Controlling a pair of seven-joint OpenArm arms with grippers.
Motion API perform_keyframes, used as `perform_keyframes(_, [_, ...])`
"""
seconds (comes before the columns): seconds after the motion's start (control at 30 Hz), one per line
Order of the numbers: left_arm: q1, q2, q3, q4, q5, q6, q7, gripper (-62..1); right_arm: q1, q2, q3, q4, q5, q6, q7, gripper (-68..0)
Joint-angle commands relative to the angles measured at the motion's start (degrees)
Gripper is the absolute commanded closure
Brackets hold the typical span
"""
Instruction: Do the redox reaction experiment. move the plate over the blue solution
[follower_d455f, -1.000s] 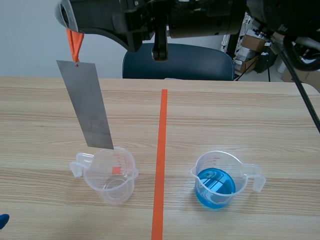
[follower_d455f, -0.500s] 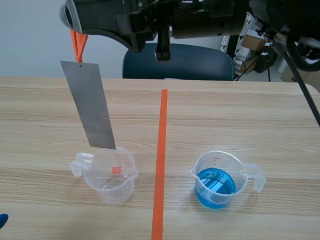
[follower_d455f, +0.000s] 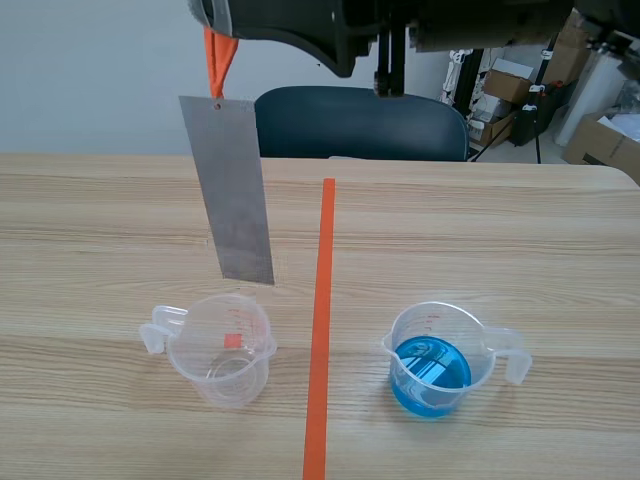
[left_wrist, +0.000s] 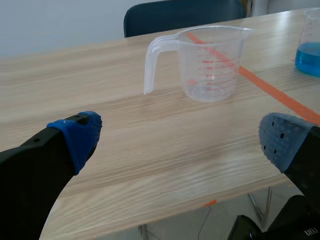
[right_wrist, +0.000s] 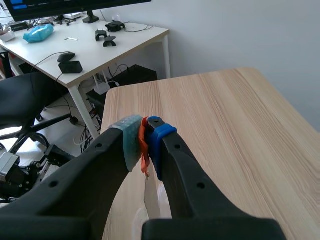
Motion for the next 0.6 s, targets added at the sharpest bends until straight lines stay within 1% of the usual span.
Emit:
perform_keyframes(0.0, [2.8,-1.0,-0.2,0.7,-0.9,0.3,-2.6,-62.3,1.6,1.8,0.9,0.8,1.2,1.5,2.5,-0.4])
perform_keyframes(0.03, [4.0,-1.4,-0.2,1.1,-1.6,0.3,-2.6,-62.3,1.6,2.7,0.9,0.8,1.4,2.4,3.3,-0.4])
perform_keyframes(0.13, [8.0,-3.3,-0.2,3.5,-5.5,0.3,-2.6,-62.3,1.6,5.5,0.9,0.8,1.7,3.6,5.7,-0.4])
perform_keyframes(0.2, [11.0,-4.7,-0.2,5.9,-7.8,0.3,-2.6,-62.3,1.6,7.5,0.9,0.8,1.7,5.2,7.1,-0.4])
perform_keyframes(0.3, [15.6,-6.8,-0.2,9.9,-10.4,0.3,-2.6,-62.3,1.6,10.4,0.9,0.8,1.7,7.2,9.4,-0.4])
perform_keyframes(0.47, [22.7,-8.7,-2.8,16.5,-12.5,0.3,-2.6,-62.3,1.6,15.6,0.9,0.8,3.5,11.5,11.6,-0.4])
perform_keyframes(0.5, [23.9,-8.9,-3.6,17.8,-12.9,0.3,-2.6,-62.3,1.6,16.6,0.9,0.8,3.9,12.1,11.9,-0.4])
perform_keyframes(0.57, [26.2,-9.5,-5.2,20.3,-12.9,0.3,-2.6,-62.3,1.6,18.3,0.9,0.8,4.0,12.3,12.8,-0.4])
